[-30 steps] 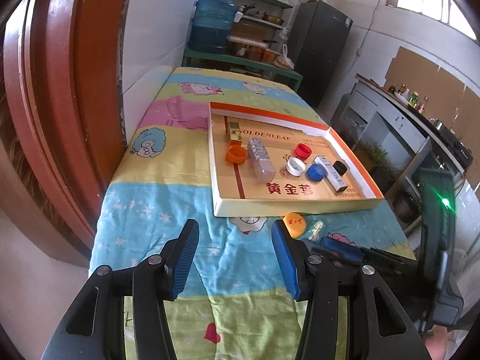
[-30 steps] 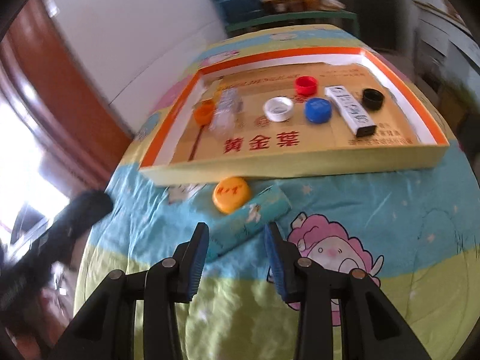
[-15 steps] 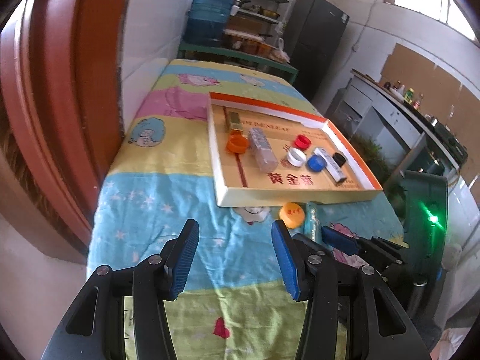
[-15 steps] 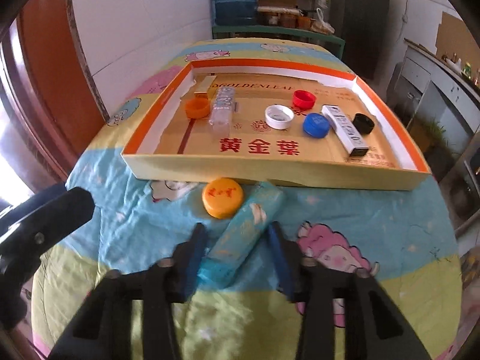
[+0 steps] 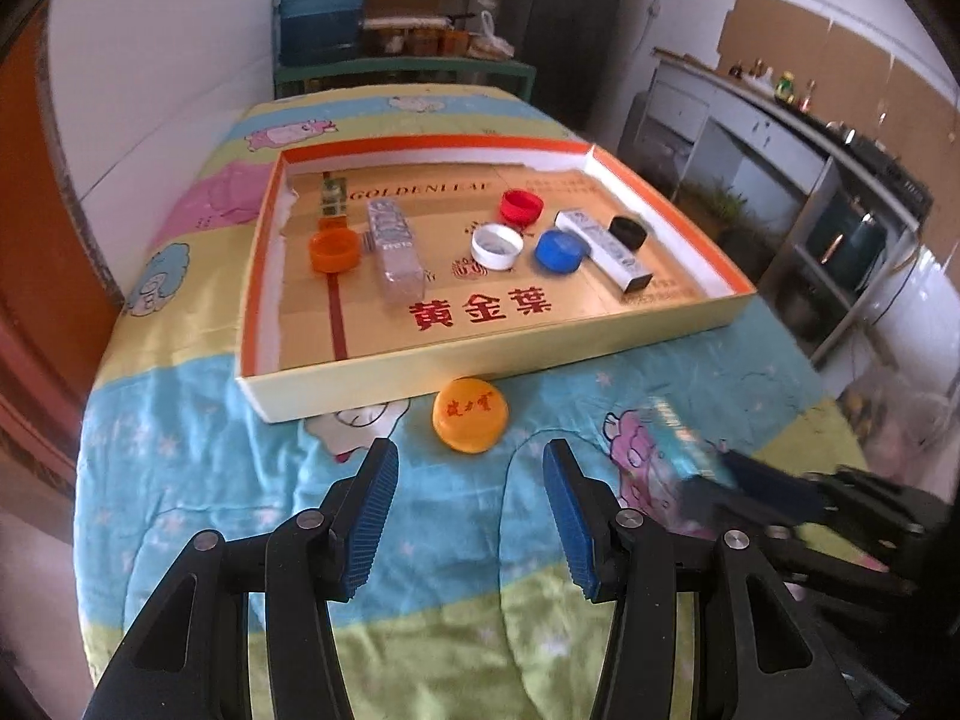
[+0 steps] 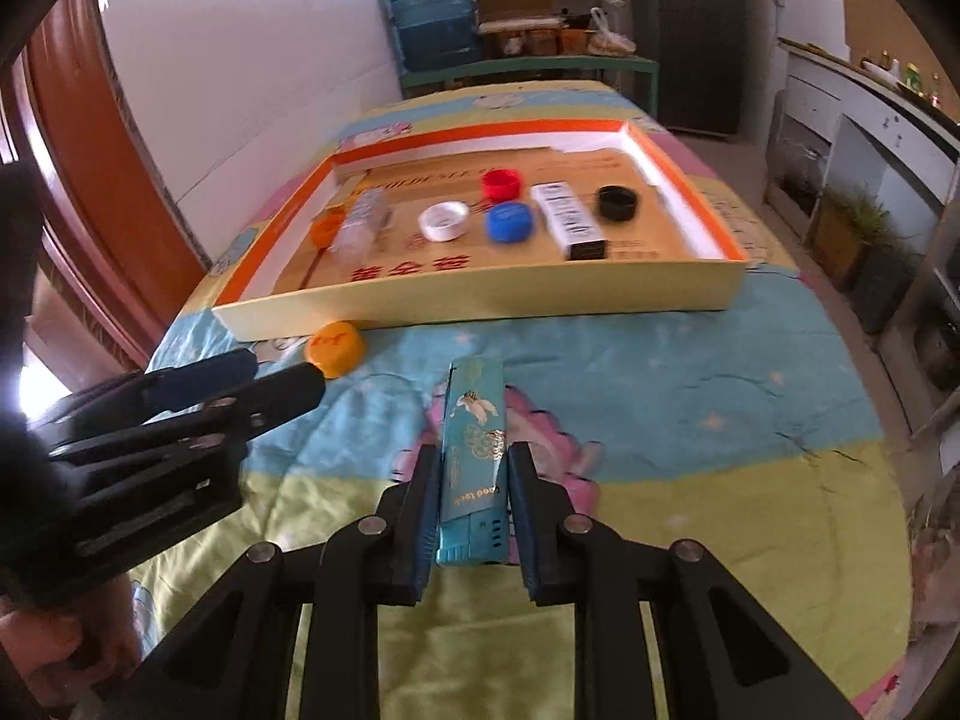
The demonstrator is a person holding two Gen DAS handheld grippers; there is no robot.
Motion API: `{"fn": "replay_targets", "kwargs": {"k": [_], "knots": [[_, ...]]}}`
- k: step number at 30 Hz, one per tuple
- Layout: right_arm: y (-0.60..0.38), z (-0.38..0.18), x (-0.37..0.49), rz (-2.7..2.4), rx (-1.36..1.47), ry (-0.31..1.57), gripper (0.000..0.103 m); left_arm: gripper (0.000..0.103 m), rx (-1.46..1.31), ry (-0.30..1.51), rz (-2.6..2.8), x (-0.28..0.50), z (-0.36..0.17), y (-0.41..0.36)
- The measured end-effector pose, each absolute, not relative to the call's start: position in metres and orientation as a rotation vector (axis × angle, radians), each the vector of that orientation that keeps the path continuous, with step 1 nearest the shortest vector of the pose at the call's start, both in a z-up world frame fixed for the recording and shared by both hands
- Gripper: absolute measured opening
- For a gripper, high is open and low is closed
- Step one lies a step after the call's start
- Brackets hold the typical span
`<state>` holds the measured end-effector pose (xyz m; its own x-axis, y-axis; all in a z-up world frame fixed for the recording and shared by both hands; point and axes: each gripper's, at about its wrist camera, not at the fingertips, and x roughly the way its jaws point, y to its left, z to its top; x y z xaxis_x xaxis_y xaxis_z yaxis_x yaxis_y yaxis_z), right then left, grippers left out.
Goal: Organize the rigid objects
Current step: 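Grasp the yellow bottle cap with left tool while right tool holds the teal box, then carry the yellow cap with left tool while right tool carries the teal box over the tray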
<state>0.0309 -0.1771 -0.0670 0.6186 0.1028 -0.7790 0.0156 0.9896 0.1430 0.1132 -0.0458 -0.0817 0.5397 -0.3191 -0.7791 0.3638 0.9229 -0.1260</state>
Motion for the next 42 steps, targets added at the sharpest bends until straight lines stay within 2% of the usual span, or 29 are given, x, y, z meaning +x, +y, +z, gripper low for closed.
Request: {"fn": "replay_targets", "kwargs": {"k": [13,19,42], "knots": [[-0.204,-0.064,0.020,0.060,0.162,0.872,0.023,0.051,0.128,0.905,-0.303,0.127,-0.095,-0.066],[-0.207,-0.068,0.021,0.064,0.165,0.876,0.023,0.031,0.145,0.890,-0.277,0.128,-0.094,-0.071],[-0.208,-0.058,0.019,0.065,0.155,0.853,0.023,0.030,0.105,0.847,-0.322,0.109,-0.070,-0.065]]}}
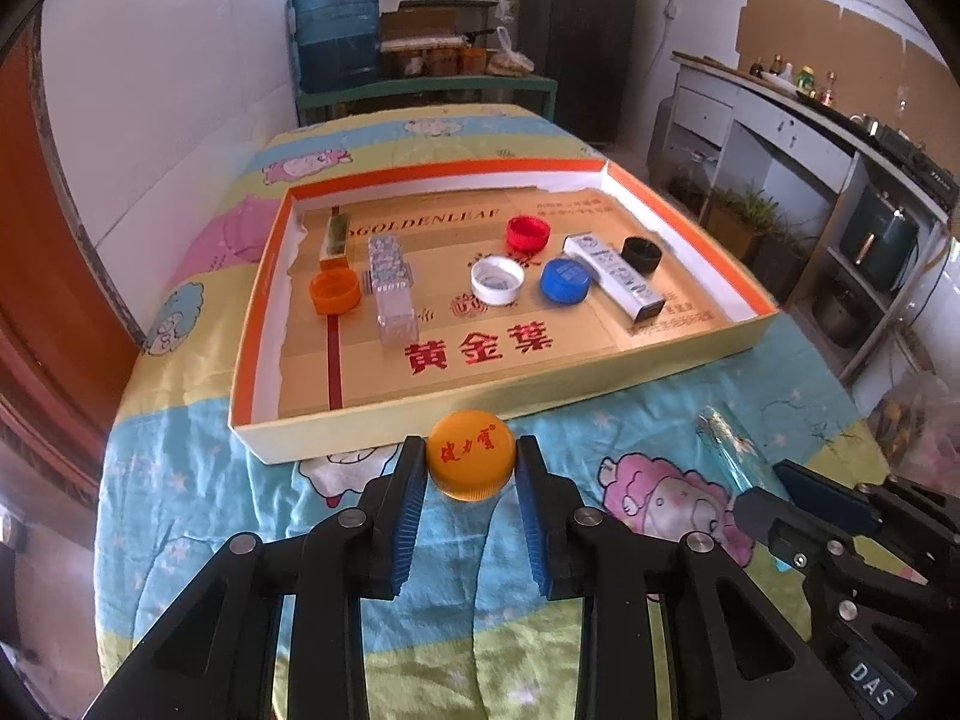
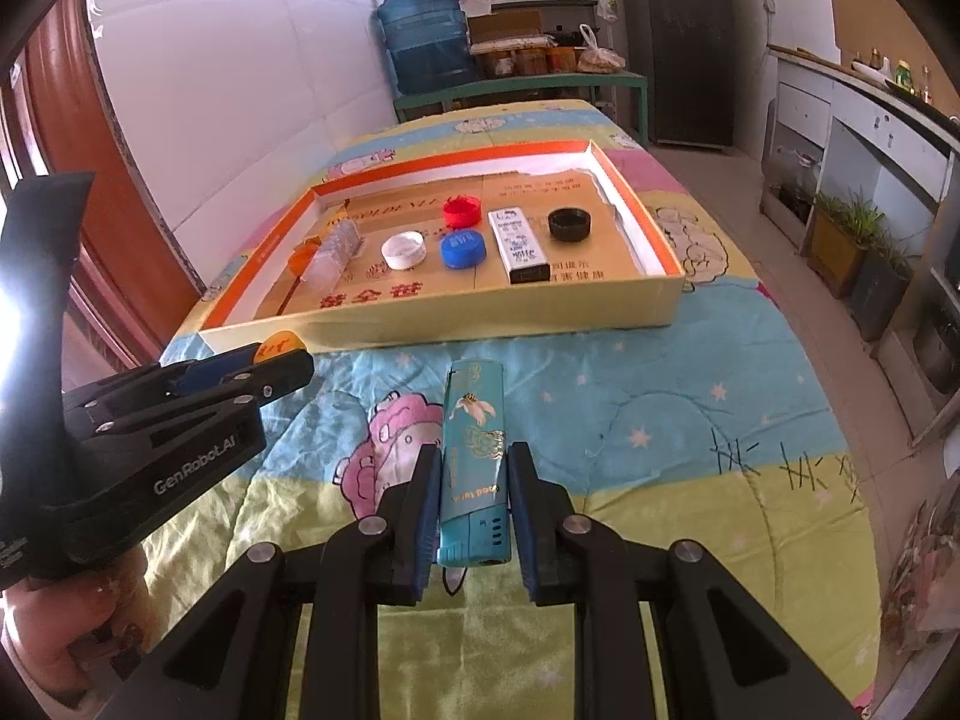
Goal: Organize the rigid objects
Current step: 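Carry the yellow cap with left tool while right tool carries the teal box over the tray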
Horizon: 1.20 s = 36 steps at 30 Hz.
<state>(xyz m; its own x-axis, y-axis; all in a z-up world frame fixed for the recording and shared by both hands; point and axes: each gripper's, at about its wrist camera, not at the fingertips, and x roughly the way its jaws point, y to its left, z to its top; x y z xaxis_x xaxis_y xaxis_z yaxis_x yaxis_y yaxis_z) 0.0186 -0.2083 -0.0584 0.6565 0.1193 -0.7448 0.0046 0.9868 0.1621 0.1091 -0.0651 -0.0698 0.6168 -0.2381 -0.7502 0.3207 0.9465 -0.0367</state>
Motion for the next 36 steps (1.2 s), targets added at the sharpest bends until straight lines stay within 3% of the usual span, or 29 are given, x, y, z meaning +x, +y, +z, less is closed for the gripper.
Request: {"fn": "replay_targets", "kwargs": {"k": [20,36], "knots": [[-0.225,0.002,0.071,0.154,0.116,0.754,0.023,0.030,0.074,0.768,-0.347,0.141,-0.009,-0.062],[-0.249,0.010,0.177,0.175,0.045,0.791,0.023,0.030,0.000,0.877,-0.313,0.248,-0.020,-0.082]]}}
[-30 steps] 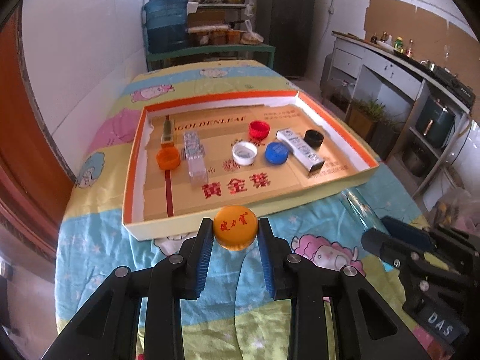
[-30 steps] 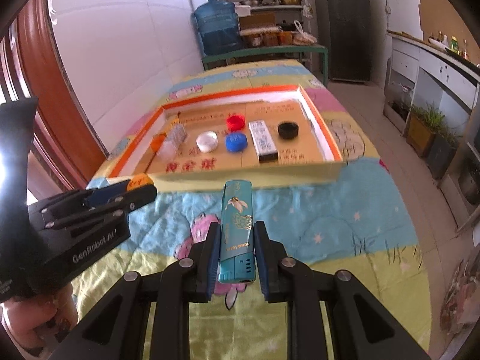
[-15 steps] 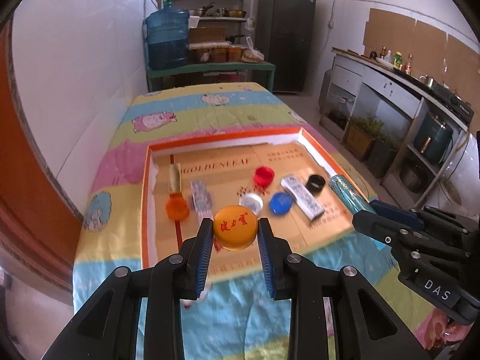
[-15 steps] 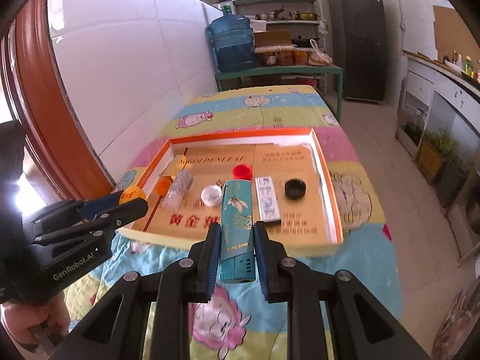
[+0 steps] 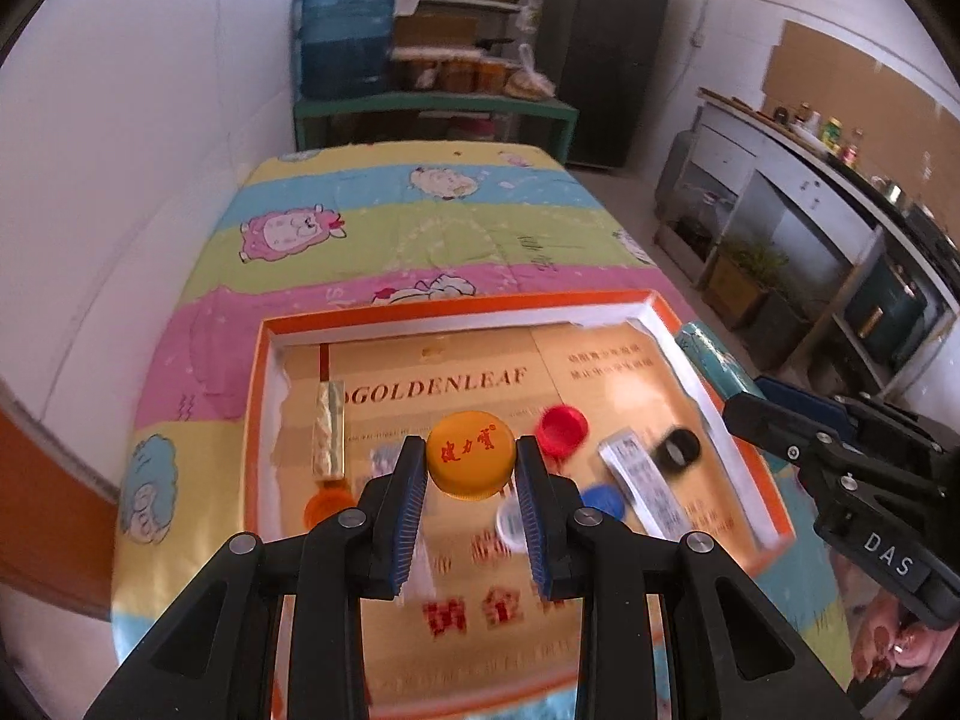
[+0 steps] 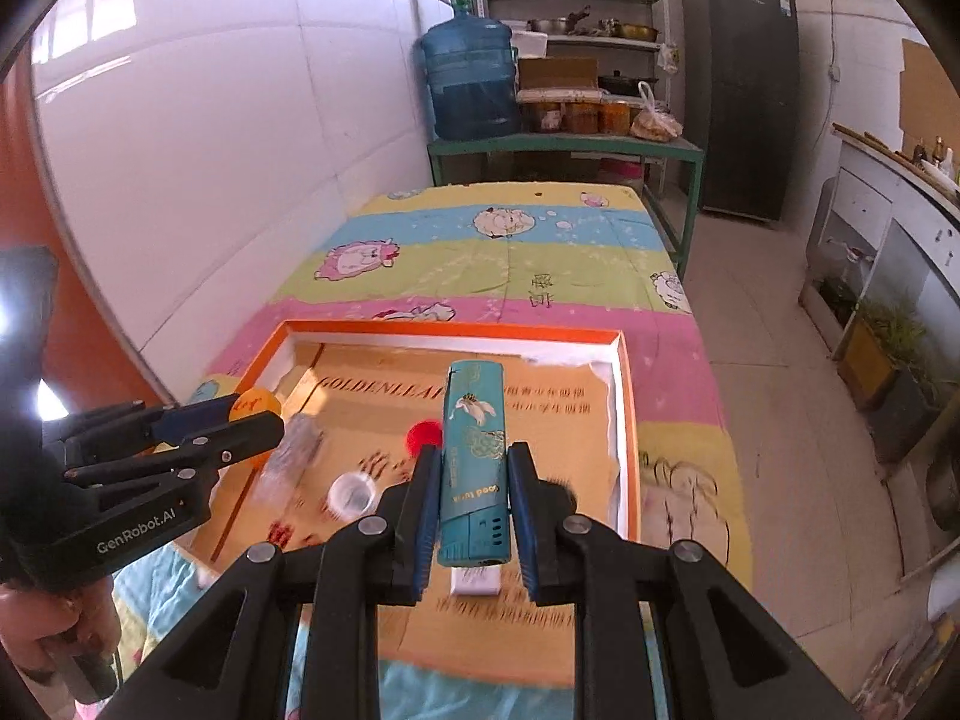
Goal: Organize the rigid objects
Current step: 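Carry the yellow cap with left tool while right tool carries the teal box over the tray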
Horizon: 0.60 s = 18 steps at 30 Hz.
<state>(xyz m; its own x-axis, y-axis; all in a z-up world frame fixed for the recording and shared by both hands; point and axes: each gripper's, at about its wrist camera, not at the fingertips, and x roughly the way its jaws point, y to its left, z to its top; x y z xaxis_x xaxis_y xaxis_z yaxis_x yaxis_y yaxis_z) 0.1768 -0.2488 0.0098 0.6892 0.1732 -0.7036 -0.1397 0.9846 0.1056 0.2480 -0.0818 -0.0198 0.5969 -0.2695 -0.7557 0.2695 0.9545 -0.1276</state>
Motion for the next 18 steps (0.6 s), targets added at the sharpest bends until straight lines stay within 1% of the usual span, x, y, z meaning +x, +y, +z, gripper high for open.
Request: {"fn": "replay_targets", "kwargs": {"k": [9,18], "knots": [[-0.253,-0.010,0.234,0.181,0.058,0.879,0.023,0.030,-0.028,0.930,-0.245,0.300,-0.042,-0.096],[-0.244,-0.032,0.257,0.172,0.033,0.932,0.023,0.030,-0.018,0.987,-0.226,0.318,-0.062,-0.105]]}}
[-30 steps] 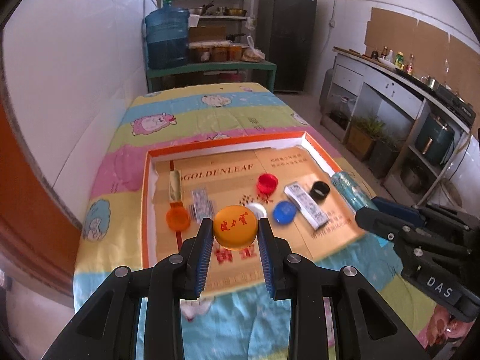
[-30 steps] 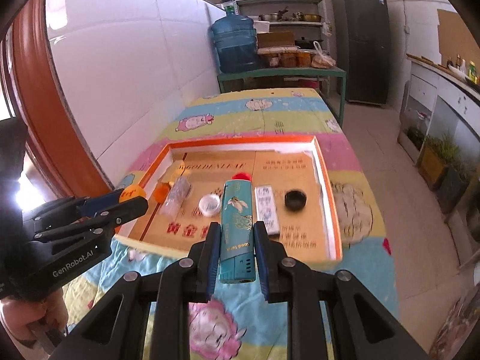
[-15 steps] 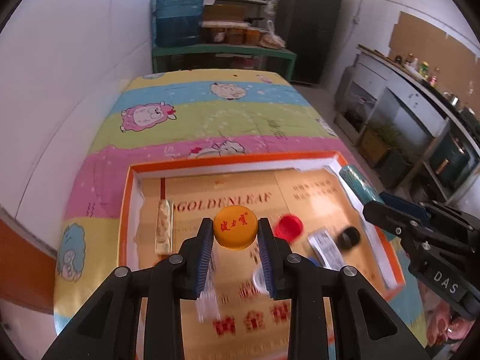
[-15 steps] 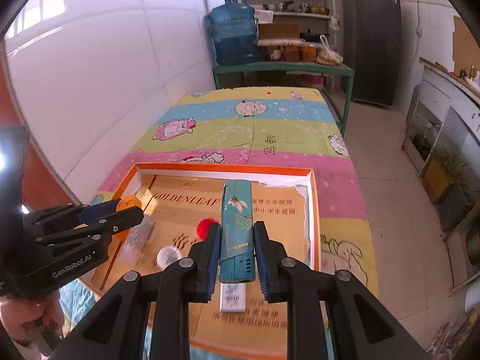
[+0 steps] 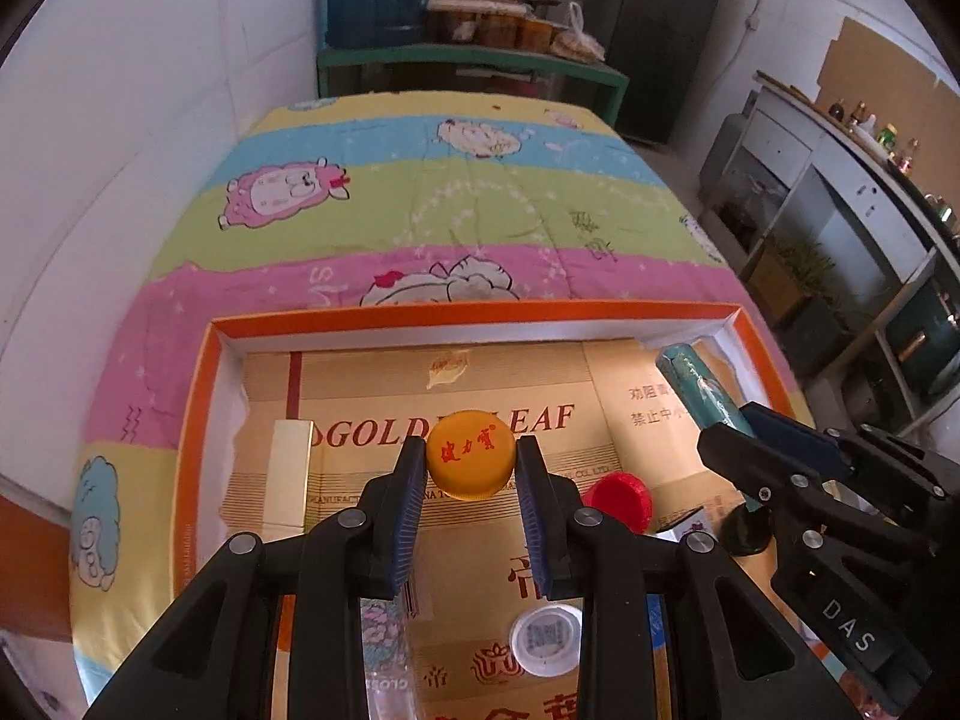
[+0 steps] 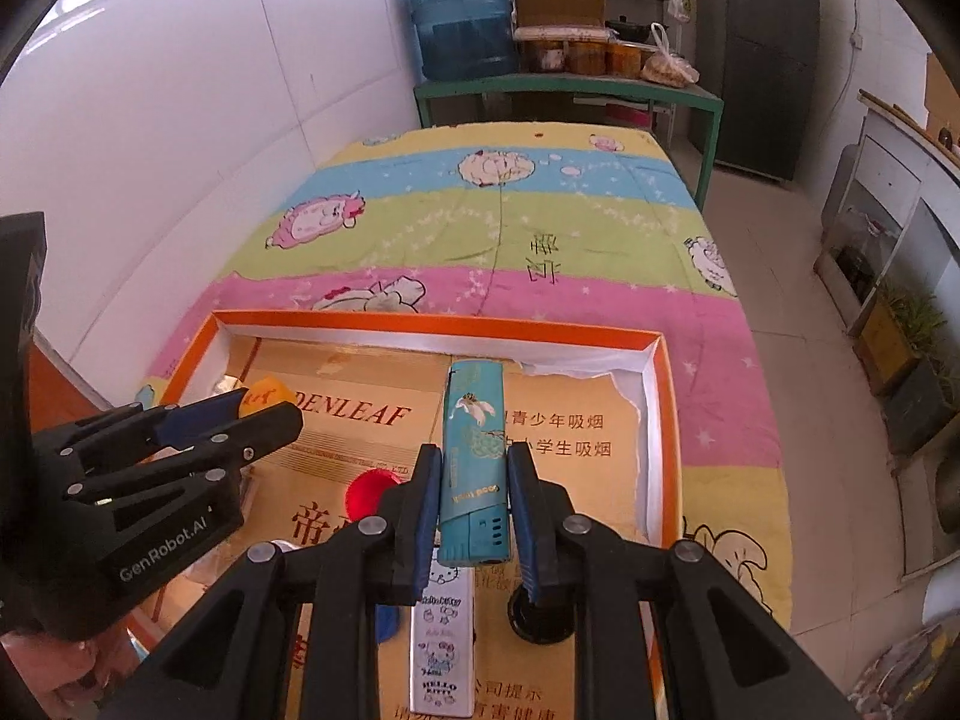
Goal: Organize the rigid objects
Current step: 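Carry the yellow cap with left tool while right tool carries the teal box over the tray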
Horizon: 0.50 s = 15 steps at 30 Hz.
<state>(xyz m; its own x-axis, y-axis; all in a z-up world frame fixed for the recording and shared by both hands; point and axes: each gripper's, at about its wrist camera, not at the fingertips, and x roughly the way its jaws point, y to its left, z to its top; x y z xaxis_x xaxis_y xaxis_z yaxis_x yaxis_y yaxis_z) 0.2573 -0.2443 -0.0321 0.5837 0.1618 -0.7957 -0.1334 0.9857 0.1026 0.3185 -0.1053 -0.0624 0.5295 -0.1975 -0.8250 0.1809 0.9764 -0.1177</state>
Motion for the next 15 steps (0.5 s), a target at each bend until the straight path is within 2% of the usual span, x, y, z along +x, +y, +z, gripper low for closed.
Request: {"fn": "replay_targets", "kwargs": {"k": [15], "knots": [[-0.251,-0.049,0.267,0.161,0.048,0.964,0.023,0.030,-0.004,1.034,-0.234,0.326,-0.082,-0.112]]}}
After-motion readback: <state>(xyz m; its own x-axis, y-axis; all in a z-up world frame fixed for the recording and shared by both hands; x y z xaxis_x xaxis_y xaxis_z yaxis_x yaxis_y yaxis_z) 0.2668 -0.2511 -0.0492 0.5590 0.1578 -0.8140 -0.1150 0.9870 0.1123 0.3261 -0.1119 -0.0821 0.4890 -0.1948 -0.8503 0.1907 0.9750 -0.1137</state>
